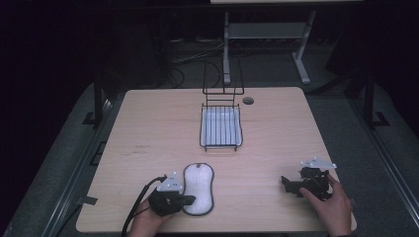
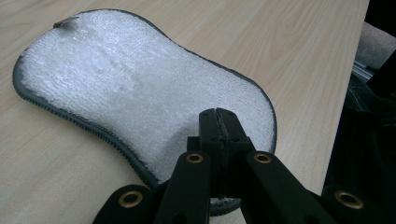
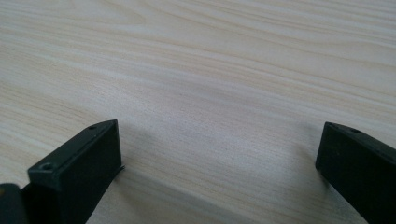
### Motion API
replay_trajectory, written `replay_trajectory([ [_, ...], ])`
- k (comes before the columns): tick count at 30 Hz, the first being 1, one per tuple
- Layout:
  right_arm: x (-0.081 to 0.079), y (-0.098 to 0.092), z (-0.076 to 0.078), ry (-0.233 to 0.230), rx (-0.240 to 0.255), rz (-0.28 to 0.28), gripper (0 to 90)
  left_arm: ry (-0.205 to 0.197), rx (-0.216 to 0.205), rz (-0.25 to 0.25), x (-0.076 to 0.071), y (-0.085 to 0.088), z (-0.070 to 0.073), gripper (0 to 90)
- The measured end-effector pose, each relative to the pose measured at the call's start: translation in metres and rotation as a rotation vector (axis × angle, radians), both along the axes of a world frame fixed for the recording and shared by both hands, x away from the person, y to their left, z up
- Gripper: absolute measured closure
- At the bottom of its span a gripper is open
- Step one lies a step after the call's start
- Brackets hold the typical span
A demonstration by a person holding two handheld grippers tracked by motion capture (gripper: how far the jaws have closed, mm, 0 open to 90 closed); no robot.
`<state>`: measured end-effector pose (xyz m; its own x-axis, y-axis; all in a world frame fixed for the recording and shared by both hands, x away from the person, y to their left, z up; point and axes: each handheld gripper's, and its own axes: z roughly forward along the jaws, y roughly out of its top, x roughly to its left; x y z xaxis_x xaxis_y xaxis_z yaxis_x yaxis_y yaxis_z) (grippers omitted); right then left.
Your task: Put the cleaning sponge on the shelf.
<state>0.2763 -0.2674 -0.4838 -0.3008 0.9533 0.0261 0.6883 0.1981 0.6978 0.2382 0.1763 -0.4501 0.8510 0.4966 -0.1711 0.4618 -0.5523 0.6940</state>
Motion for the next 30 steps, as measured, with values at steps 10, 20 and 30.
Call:
replay_trajectory([
  [10, 0.0, 0.0, 0.0, 0.0, 0.0, 0.0, 0.0, -0.003, 0.011, 0.024, 0.004, 0.007, 0.0, 89.8],
  [20, 0.0, 0.0, 0.0, 0.0, 0.0, 0.0, 0.0, -0.008, 0.014, 0.074, 0.01, 0.022, 0.001, 89.8],
  [30, 0.0, 0.0, 0.0, 0.0, 0.0, 0.0, 0.0, -0.019, 0.04, 0.115, 0.018, 0.039, 0.002, 89.8],
])
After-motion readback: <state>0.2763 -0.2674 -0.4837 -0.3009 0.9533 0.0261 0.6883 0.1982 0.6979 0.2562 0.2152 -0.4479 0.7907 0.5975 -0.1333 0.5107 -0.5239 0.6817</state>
